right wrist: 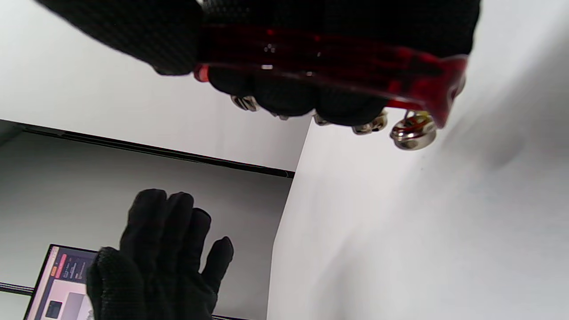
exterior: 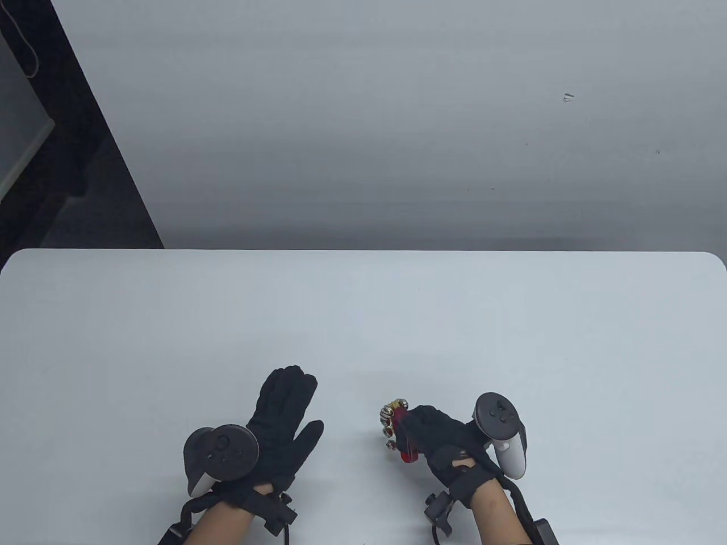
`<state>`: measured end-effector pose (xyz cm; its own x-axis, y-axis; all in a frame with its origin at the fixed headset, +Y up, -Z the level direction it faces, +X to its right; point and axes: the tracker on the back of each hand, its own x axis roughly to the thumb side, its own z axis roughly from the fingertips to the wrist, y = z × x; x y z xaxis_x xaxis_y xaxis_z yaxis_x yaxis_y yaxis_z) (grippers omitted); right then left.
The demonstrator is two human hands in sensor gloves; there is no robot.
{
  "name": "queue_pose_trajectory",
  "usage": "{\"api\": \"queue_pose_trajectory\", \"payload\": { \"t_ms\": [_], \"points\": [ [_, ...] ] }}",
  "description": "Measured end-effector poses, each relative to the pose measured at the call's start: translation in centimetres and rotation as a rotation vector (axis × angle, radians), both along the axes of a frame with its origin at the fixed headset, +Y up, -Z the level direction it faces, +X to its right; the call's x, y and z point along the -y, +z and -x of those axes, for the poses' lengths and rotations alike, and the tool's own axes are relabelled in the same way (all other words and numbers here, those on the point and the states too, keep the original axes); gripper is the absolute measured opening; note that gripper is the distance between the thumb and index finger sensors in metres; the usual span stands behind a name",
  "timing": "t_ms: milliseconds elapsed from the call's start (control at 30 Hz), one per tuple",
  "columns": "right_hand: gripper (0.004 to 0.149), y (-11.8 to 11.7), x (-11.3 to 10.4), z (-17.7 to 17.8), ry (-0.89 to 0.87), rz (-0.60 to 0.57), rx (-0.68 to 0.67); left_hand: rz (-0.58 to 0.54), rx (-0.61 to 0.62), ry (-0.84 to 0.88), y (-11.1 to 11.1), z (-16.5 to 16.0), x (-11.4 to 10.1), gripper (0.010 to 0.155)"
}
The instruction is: Shake a handbell
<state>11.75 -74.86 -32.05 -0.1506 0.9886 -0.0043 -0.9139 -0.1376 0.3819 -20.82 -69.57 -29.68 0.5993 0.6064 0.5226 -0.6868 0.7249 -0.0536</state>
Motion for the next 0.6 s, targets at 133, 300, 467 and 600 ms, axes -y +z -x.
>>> {"api": "queue_pose_trajectory", "payload": {
  "t_ms": [133, 300, 467, 600],
  "points": [
    [0.044, 0.4, -2.2, 0.2, -0.069, -0.077, -0.026, -0.001, -0.002, 0.002, 0.0, 0.0, 0.0, 0.073],
    [0.044, 2.0, -6.8, -0.1, -0.246, -0.281, 0.048, -0.002, 0.000, 0.003, 0.0, -0.1, 0.0, 0.073],
    [0.044, 0.6, -2.5, -0.5, -0.111, -0.115, 0.033, 0.001, -0.002, 0.008, 0.0, -0.1, 0.1, 0.073],
    [0.044, 0.3, -1.8, -0.4, -0.109, -0.081, 0.029, 0.004, -0.001, 0.003, 0.0, -0.1, 0.1, 0.073]
  ]
}}
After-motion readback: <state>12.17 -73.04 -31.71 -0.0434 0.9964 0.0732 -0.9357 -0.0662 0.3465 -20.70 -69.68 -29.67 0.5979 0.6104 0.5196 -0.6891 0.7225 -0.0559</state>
